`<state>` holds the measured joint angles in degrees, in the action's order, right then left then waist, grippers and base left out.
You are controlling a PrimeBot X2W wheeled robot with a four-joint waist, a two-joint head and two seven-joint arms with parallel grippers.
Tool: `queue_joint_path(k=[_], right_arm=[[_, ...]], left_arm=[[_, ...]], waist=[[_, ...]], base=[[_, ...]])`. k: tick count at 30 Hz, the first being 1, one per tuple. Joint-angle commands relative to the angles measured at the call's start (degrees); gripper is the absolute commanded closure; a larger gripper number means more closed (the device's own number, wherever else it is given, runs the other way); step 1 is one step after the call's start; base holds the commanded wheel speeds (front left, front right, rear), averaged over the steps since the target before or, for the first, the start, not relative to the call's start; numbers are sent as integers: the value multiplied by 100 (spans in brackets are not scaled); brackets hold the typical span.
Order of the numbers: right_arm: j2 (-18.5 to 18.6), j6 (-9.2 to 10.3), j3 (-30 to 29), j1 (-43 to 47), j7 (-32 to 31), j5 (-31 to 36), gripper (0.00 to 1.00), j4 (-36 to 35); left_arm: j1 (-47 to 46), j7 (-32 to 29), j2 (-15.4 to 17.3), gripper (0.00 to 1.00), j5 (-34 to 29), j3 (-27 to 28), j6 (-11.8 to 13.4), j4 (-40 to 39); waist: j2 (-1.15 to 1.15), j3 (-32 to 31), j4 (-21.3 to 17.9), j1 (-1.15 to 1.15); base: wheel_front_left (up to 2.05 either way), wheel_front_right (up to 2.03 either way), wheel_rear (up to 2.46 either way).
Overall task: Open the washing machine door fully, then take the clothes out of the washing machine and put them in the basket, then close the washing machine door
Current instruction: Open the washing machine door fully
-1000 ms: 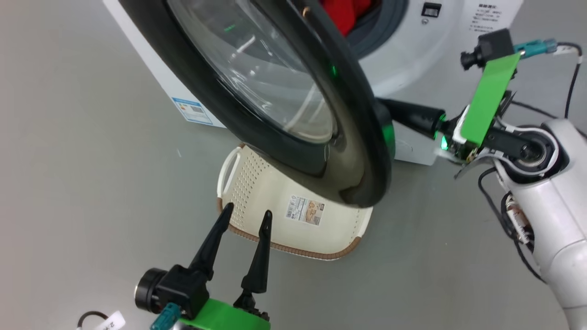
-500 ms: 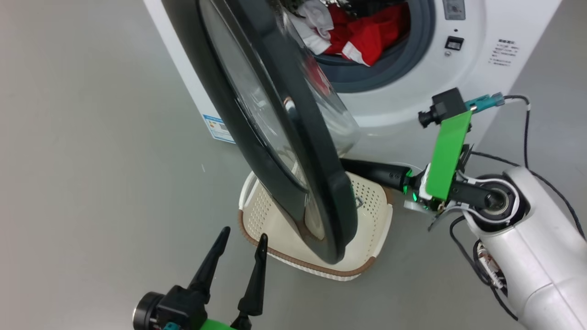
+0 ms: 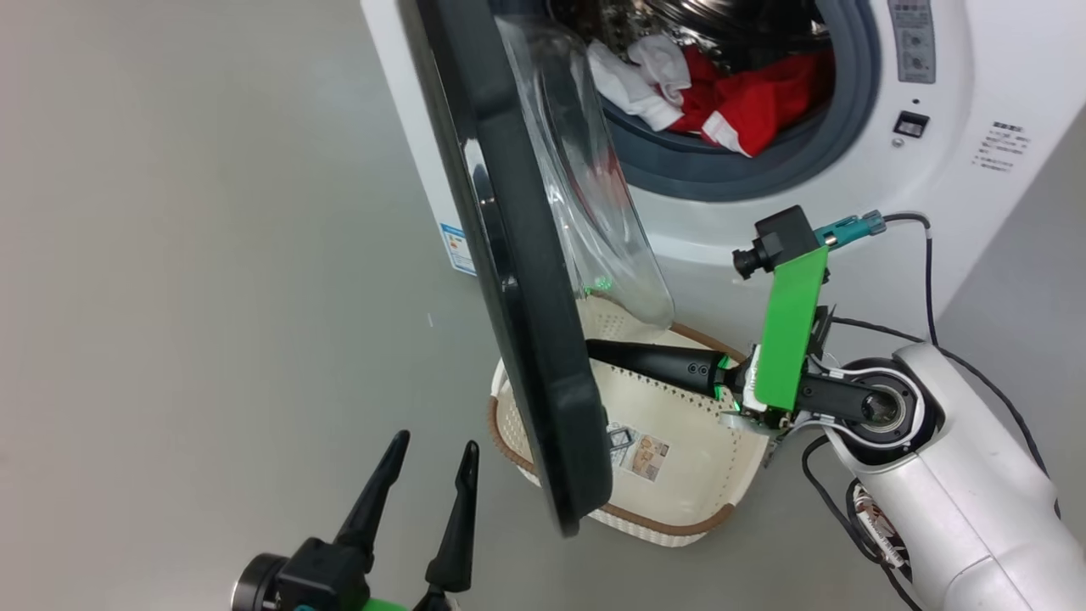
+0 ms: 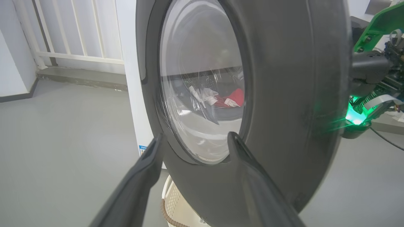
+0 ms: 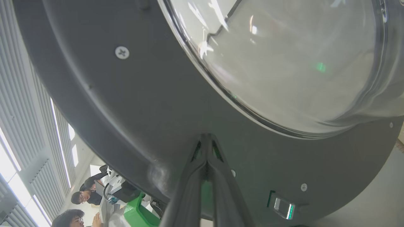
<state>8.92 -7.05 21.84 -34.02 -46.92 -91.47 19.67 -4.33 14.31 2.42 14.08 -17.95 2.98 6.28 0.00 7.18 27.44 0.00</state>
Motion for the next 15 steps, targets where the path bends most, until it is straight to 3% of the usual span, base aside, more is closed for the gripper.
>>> queue_joint_path(k=[1,15], right_arm=[[-167,-44,109,48,-15,95,100,-209],[-361,-44,294,12,-60,131,100,-127]], left_arm=[[29,69,45,0,-78,225,10,-124],[193,69,45,0,-164,481,154,-252]], waist=[[0,-67,121,0],[0,-93,381,0]], base=[[0,0,0],[0,0,0]])
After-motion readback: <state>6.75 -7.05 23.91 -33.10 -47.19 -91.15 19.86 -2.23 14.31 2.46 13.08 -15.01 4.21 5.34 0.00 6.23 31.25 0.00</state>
